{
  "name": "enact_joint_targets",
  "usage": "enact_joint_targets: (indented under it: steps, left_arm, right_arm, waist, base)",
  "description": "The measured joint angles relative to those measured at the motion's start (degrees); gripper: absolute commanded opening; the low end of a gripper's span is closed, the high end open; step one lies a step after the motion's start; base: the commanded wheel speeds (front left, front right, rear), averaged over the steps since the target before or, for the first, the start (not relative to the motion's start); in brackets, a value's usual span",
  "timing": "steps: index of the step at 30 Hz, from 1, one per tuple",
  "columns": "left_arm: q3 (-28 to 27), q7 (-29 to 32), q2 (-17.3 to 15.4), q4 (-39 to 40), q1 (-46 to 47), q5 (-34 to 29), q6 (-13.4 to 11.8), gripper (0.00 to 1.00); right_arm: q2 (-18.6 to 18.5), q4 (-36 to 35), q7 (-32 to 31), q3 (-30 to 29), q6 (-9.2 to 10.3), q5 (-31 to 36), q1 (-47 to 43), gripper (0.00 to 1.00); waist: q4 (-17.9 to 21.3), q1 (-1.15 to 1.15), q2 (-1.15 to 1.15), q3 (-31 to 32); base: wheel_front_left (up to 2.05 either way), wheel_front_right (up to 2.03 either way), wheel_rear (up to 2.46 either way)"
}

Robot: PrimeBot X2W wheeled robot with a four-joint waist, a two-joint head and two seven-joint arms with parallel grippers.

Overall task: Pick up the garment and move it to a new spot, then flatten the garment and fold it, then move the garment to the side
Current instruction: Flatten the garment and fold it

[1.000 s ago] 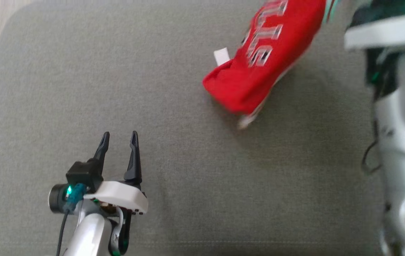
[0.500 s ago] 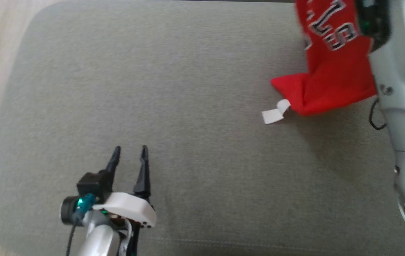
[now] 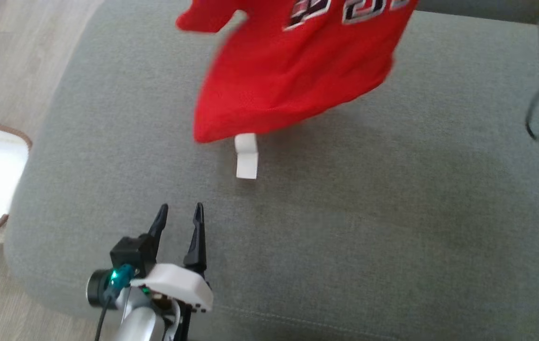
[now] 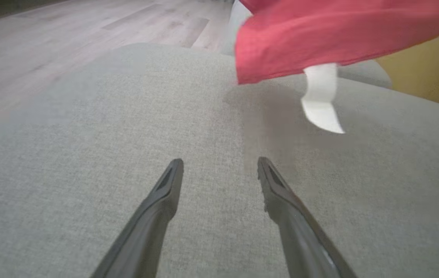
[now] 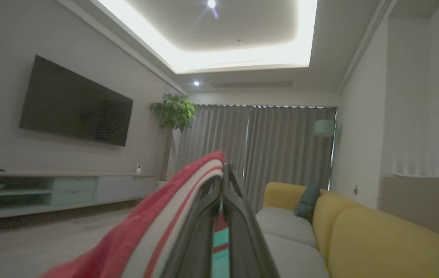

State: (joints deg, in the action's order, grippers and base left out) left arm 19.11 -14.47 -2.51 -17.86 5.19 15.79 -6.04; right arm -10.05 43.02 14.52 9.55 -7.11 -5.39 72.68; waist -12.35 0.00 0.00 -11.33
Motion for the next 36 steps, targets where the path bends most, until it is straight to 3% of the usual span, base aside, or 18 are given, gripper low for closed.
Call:
enact_joint_targets:
  steps: [5,6,7,8,12,20,28,36]
  left_arm:
    - [0.2,0.0,0.0,-0.1,-0.2,-0.1,0.6,1.00]
    - [0.4,0.0,0.0,-0.1,0.1,-0.2,0.6,1.00]
    - [0.4,0.0,0.0,-0.1,0.3,-0.3,0.6,1.00]
    - [0.5,0.0,0.0,-0.1,0.7,-0.6,0.8,1.00]
    - [0.5,0.0,0.0,-0.1,2.6,-1.2,1.4,1.00]
    - [0.5,0.0,0.0,-0.9,6.3,-1.6,2.6,1.00]
    - [-2.4,0.0,0.2,-6.8,12.3,-2.6,5.1,1.00]
    - [-9.2,0.0,0.0,-14.5,14.2,-6.2,2.5,1.00]
  right_arm:
    - [-4.2,10.1,-3.0,-5.8,0.00,5.5,-9.2,0.00]
    - [-4.9,11.9,-3.0,-6.9,0.00,6.4,-11.6,0.06]
    - [-5.2,13.5,-3.5,-8.1,0.00,7.4,-13.5,0.93]
    - [-5.2,15.3,-4.1,-9.7,0.00,8.0,-15.1,1.00]
    - [-3.9,17.5,-3.0,-13.7,0.00,9.6,-18.9,1.00]
    - [3.7,13.5,-0.3,-15.6,0.00,8.4,-24.0,1.00]
    - [5.9,2.9,-0.2,-11.4,0.00,2.5,-31.3,1.00]
    - [6.0,-3.8,-0.2,-6.0,0.00,-4.0,-36.0,1.00]
  waist:
    - [1.2,0.00,0.00,-1.3]
    - [1.3,0.00,0.00,-1.8]
    - [1.5,0.00,0.00,-2.2]
    - [1.7,0.00,0.00,-2.5]
    - [2.9,0.00,0.00,-3.5]
    - [6.9,0.00,0.00,-5.0]
    - [11.9,0.00,0.00,-6.5]
    - [15.8,0.00,0.00,-6.8]
  base:
    - [0.00,0.00,0.00]
    - [0.00,0.00,0.00]
    - [0.00,0.00,0.00]
    - [0.00,0.00,0.00]
    - [0.00,0.00,0.00]
    - [0.00,0.00,0.00]
    - [0.00,0.00,0.00]
    - [0.00,0.00,0.00]
